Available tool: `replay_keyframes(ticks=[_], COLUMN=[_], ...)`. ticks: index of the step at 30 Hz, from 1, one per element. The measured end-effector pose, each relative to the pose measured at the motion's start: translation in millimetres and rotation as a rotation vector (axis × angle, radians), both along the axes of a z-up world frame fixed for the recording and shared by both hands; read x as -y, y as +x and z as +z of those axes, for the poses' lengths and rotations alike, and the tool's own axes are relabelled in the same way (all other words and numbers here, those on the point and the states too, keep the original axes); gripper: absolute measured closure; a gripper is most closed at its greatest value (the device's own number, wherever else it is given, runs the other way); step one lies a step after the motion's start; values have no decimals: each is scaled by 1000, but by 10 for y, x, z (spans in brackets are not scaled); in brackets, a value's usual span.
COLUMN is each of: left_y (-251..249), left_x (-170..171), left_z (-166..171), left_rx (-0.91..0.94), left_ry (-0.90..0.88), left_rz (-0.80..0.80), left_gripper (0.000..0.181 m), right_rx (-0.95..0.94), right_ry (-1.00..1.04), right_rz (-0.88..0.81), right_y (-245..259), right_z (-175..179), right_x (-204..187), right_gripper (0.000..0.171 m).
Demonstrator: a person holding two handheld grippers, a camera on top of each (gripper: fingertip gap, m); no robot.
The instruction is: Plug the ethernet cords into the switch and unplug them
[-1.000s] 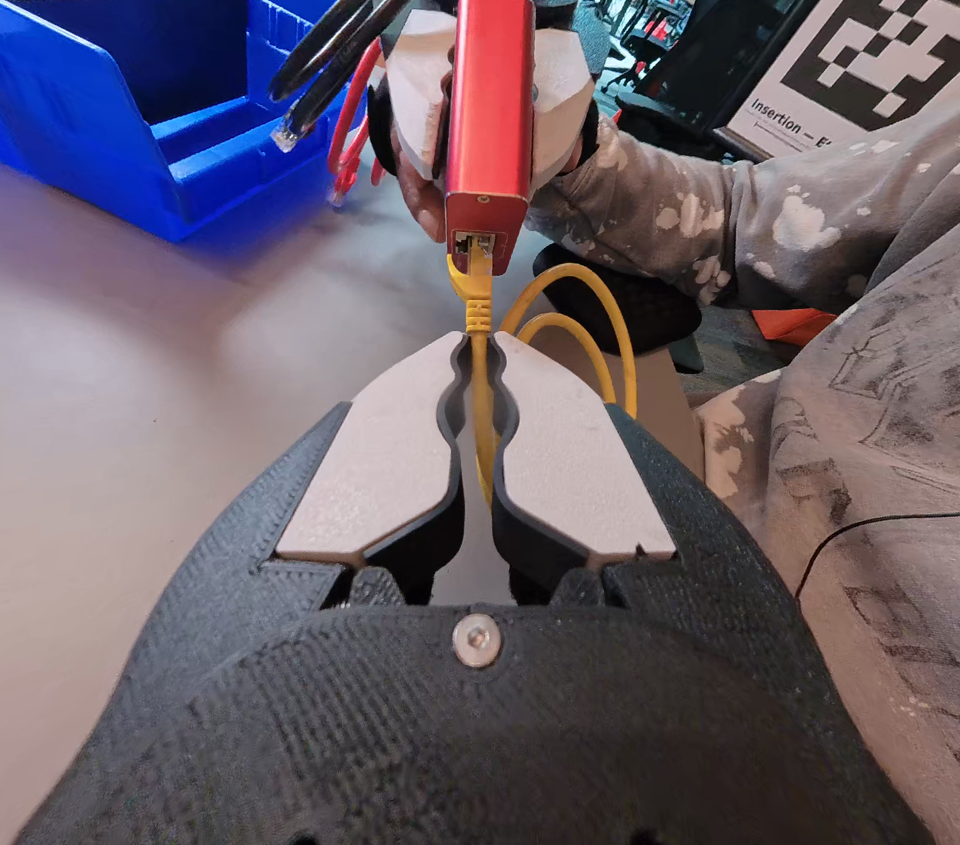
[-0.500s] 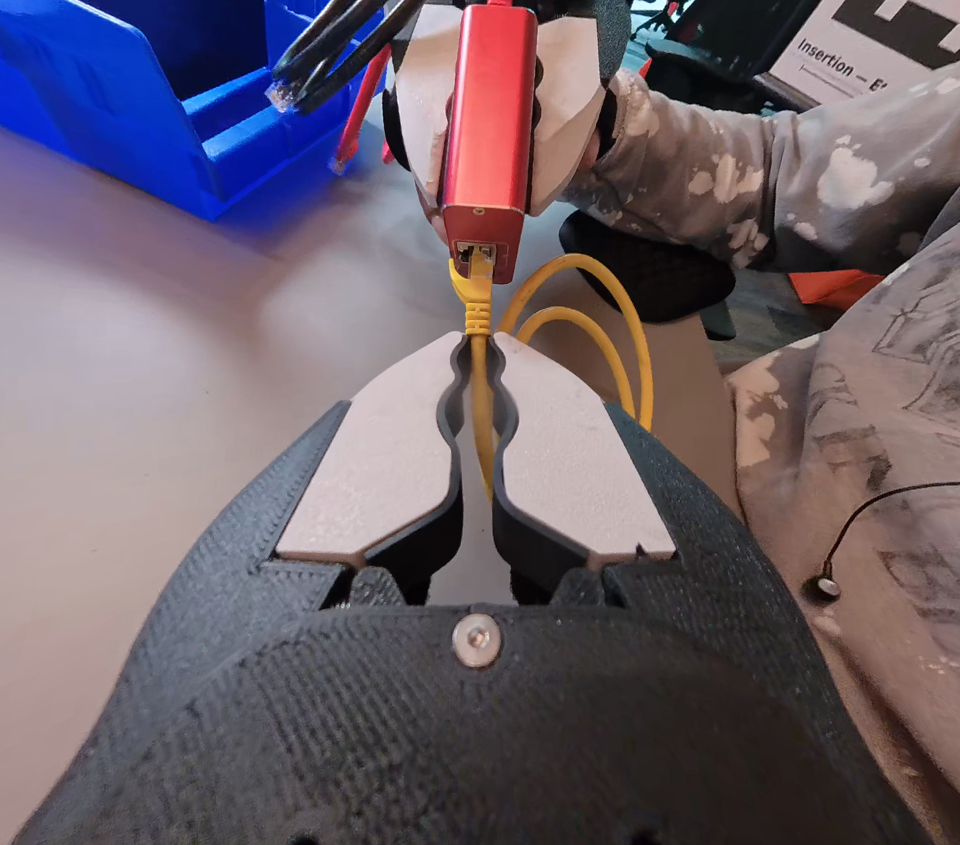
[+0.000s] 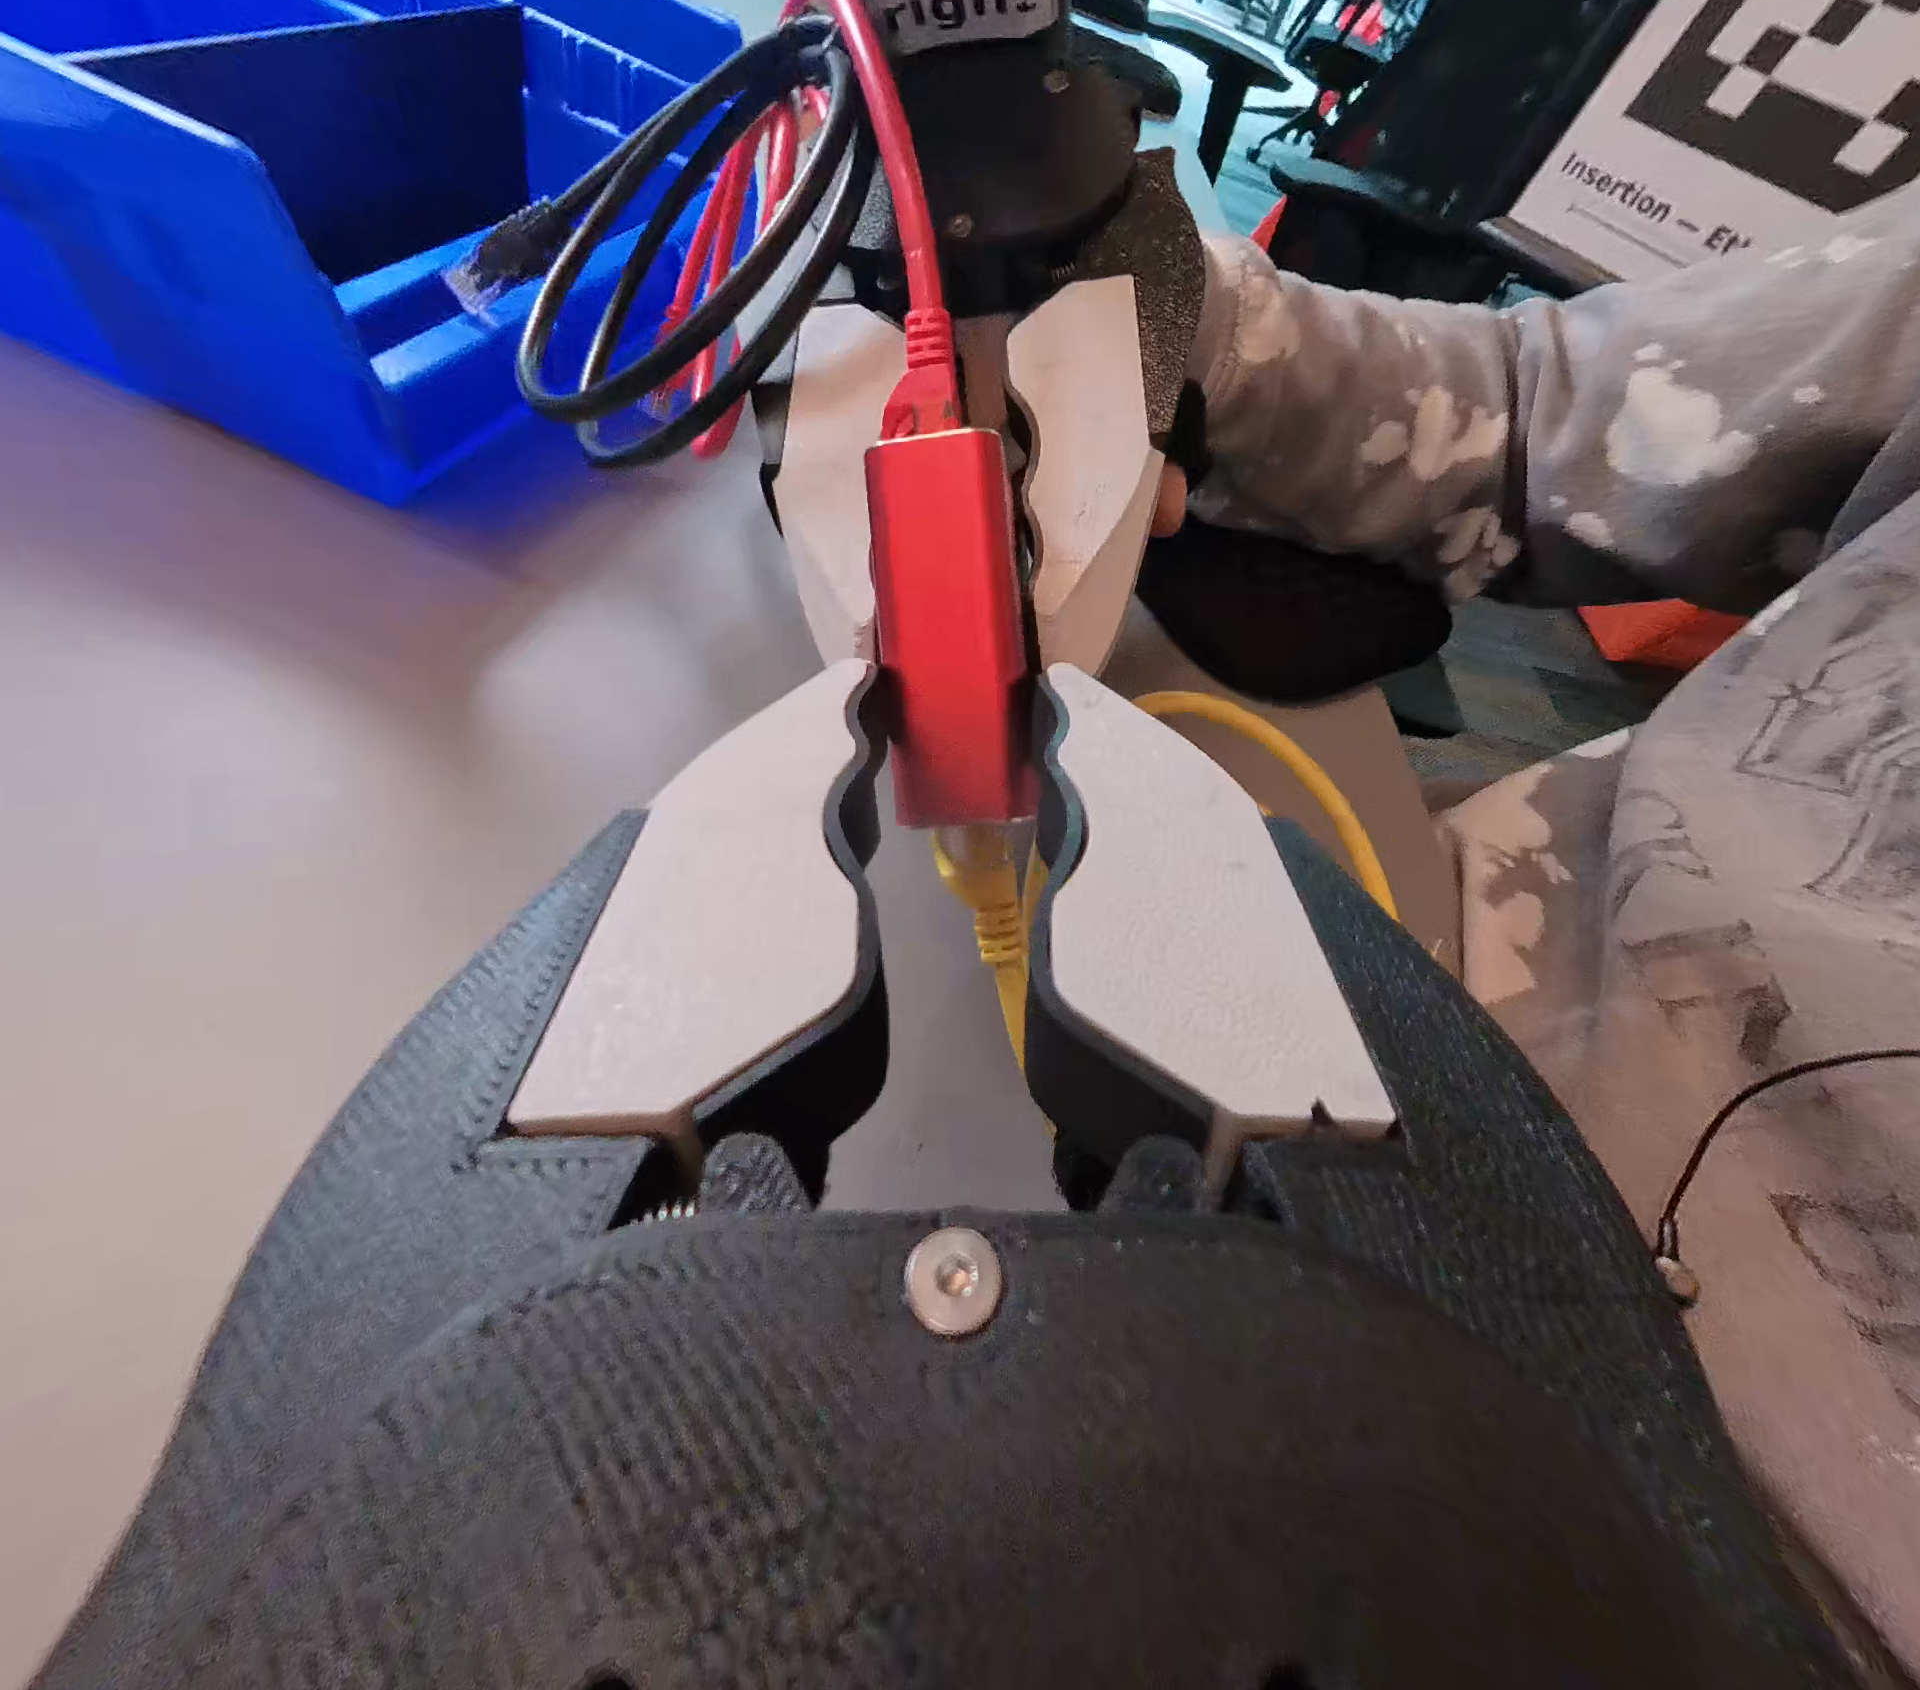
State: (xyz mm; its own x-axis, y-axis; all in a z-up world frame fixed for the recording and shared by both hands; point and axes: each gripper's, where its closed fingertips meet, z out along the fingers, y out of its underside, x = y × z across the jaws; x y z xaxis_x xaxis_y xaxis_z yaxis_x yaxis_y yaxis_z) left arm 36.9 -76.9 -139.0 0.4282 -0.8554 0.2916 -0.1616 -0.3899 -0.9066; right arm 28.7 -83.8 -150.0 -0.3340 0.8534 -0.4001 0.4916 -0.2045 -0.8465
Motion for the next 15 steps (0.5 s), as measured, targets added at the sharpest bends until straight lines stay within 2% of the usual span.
replay_keyframes(ticks=[6, 12, 15], left_y=[-91, -339, -367], left_x=[-113, -304, -338], left_z=[107, 287, 281], left_rx=[124, 365, 420], left_ry=[-66, -146, -186], left_rz=[75, 195, 217], left_gripper=[155, 155, 155], right_rx=[-20, -76, -88], right_ry=[-53, -136, -155], right_rz=[-97, -205, -248], right_y=[-26, -100, -168], right_z=[72, 153, 150], right_x=[-154, -317, -334], right_gripper=[134, 133, 132])
